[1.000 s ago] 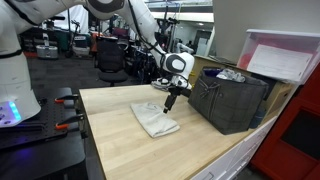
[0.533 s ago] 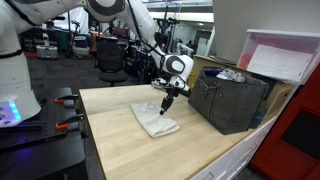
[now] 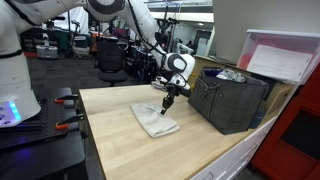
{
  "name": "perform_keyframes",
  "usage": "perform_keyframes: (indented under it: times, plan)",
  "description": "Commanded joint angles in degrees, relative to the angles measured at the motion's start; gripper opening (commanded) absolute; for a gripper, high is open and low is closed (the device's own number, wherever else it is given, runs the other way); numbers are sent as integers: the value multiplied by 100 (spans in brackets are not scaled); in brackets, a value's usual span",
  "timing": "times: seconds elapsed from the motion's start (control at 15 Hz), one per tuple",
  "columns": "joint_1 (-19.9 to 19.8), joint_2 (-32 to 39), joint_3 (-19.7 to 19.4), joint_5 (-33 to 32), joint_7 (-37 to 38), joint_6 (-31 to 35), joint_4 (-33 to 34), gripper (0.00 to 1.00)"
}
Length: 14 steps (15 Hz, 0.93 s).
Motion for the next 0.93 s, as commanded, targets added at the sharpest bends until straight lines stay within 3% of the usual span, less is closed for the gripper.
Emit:
perform_keyframes:
  times: [0.0, 0.87]
  plan:
    - [24, -492, -11, -59, 103, -225, -368, 1]
    - [283, -2480, 67, -247, 67, 40, -3086, 1]
